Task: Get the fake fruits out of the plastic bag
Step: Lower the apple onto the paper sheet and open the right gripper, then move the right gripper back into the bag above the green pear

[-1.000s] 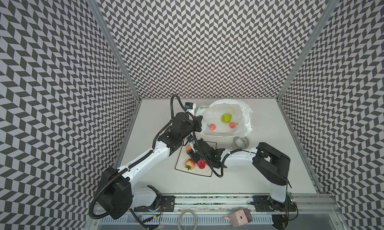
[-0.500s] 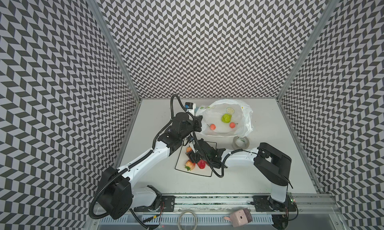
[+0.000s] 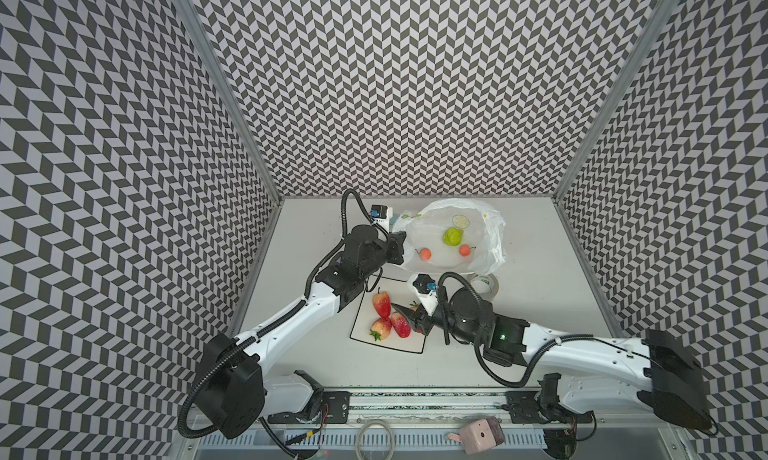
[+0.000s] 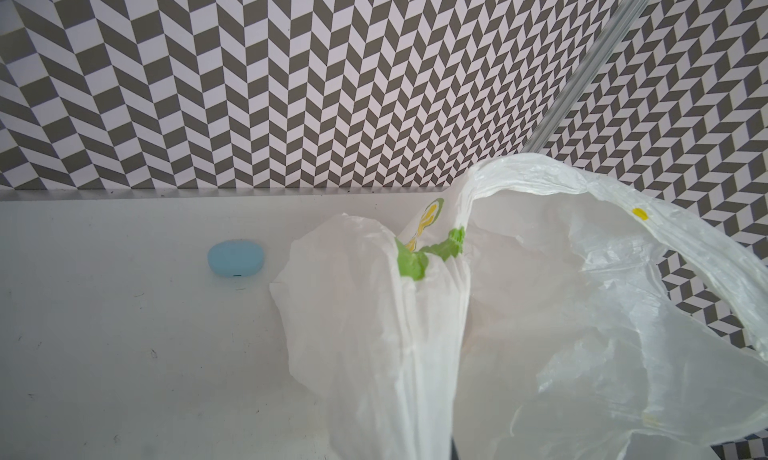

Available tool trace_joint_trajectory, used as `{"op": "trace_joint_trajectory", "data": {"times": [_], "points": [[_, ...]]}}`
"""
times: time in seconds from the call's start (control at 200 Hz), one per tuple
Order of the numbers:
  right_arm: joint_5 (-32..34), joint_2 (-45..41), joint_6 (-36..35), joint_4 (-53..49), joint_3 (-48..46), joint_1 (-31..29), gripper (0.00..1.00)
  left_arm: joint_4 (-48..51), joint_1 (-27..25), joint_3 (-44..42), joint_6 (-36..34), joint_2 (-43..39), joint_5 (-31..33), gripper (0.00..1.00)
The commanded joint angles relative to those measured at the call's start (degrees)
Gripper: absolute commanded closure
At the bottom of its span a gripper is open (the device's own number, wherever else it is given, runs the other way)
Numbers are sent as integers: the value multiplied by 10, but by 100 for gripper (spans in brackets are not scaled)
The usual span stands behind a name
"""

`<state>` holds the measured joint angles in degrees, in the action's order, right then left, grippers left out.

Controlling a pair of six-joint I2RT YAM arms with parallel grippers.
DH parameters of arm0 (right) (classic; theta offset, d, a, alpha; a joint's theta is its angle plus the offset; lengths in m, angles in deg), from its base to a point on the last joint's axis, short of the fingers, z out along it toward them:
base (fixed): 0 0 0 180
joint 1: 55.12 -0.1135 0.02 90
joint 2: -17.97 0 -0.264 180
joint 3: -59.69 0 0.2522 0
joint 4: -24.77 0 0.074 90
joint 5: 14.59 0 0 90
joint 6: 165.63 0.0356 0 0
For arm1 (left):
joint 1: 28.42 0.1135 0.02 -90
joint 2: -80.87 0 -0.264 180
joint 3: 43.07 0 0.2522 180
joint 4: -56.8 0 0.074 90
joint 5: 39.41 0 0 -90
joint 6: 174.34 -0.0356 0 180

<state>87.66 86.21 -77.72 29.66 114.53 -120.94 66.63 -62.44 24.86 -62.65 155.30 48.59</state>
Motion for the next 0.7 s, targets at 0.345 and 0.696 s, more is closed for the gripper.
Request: {"op": "trace_joint_trajectory", "data": {"times": [0.345, 0.696], "points": [[151, 55, 312, -120, 107, 148, 50, -14, 3, -9, -2, -13, -14, 100], [200, 300, 489, -365, 339, 227, 36, -21, 2, -16, 4, -23, -17, 100]]}}
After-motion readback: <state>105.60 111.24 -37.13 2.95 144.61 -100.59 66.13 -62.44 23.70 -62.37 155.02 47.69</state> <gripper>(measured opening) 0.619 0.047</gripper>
